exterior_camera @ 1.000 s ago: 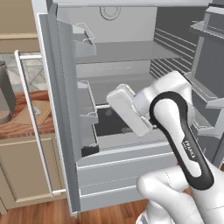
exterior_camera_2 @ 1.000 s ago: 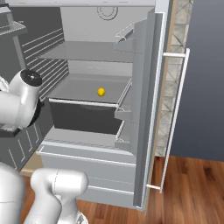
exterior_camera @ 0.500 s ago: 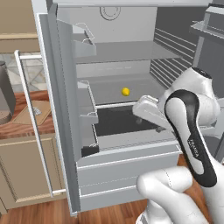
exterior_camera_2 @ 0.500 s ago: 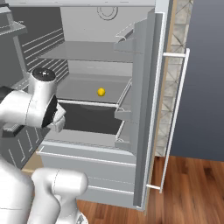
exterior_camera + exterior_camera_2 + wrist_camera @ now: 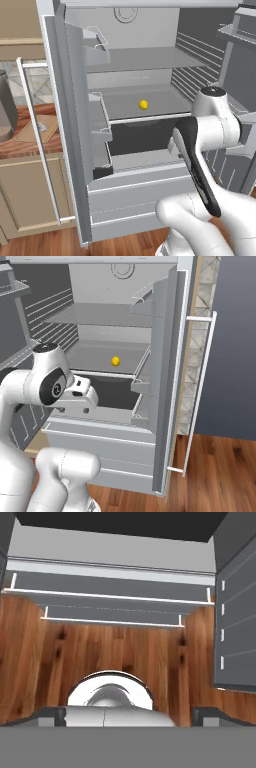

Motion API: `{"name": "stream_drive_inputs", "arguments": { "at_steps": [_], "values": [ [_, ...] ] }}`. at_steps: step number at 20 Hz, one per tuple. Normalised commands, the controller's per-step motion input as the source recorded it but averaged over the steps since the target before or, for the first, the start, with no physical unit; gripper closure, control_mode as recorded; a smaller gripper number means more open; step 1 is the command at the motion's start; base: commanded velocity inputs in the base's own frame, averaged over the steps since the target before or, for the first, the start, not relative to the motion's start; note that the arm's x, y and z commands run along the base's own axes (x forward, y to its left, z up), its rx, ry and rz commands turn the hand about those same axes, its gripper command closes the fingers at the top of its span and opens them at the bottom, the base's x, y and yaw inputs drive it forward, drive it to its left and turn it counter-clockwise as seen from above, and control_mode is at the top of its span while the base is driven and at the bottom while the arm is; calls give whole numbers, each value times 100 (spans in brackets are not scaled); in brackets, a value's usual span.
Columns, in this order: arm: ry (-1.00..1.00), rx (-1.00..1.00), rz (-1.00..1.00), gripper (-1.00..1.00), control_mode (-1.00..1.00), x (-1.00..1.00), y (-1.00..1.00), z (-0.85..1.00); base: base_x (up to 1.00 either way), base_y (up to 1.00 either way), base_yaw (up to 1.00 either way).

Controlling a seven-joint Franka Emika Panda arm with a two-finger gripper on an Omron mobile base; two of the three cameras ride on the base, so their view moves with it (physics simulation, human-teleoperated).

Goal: Retrieve a lemon from the fridge and place it on the cutting board with the fish.

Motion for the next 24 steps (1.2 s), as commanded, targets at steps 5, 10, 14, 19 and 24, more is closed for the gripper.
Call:
{"name": "stream_drive_inputs", "arguments": {
  "at_steps": [5,10,14,19,24],
  "values": [
    [1,1,0,-100,-100,1,0,-11,0,0,0],
    [0,3,-7,-100,-100,15,8,-24,0,0,0],
    [0,1,-7,-100,-100,8,10,-30,0,0,0],
    [1,4,-4,-100,-100,0,2,-34,0,0,0],
    [-6,0,0,-100,-100,16,1,-6,0,0,0]
  ]
}}
